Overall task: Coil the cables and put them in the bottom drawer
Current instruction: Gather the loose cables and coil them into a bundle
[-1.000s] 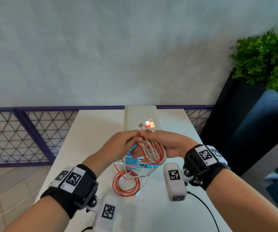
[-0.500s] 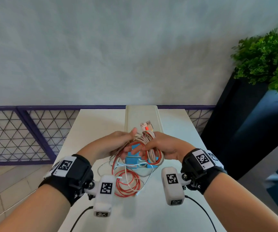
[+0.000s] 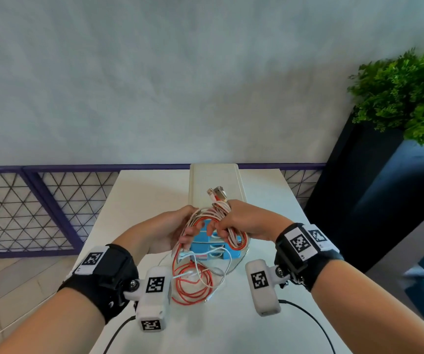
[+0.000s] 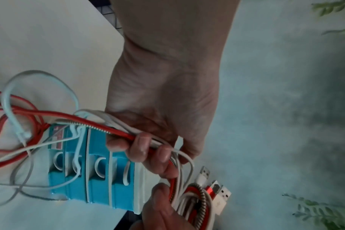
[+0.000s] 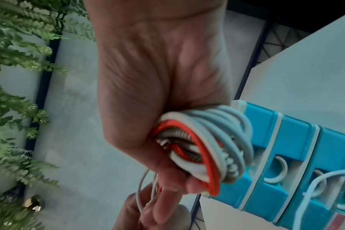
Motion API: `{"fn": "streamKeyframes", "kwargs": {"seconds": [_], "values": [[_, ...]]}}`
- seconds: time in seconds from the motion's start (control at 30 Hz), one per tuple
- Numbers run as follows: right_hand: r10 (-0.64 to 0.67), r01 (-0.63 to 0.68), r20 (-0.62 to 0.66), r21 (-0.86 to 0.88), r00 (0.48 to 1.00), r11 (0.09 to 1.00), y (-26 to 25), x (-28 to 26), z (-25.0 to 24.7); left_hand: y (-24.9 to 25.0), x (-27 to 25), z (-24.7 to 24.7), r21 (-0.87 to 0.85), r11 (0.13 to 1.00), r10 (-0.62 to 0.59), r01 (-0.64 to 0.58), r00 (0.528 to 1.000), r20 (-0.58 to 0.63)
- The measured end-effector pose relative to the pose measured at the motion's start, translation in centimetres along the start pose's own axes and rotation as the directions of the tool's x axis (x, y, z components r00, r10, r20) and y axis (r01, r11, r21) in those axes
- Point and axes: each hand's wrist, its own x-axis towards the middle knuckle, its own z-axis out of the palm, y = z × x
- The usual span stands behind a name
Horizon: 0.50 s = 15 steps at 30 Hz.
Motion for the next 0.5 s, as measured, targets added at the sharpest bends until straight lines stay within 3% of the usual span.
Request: {"fn": "streamKeyframes", "kwargs": {"seconds": [0.13, 0.27, 0.33, 0.5], "values": [[-0.022, 0.020, 0.021, 0.102, 1.000, 0.995, 0.1, 0.0, -0.4, 0.0, -0.2, -0.1, -0.024, 0.998, 0.056, -0.057, 0.998, -0.026], [-0.005, 0.005, 0.008, 0.001, 1.000, 1.000, 0.3, 0.2, -0.2, -0.1, -0.7, -0.3, -0.050, 0.998, 0.033, -0.031, 0.999, 0.038], [-0.001, 0.001, 0.001, -0.032, 1.000, 0.999, 0.3, 0.3, 0.0, 0.0, -0.8, -0.1, -0.005, 0.999, 0.045, -0.045, 0.999, 0.014], [-0.026, 0.030, -0.069, 0.054, 0.997, 0.998, 0.2, 1.0, -0.2, -0.1, -0.8, 0.0, 0.012, 0.995, 0.103, -0.103, 0.995, 0.002]]}}
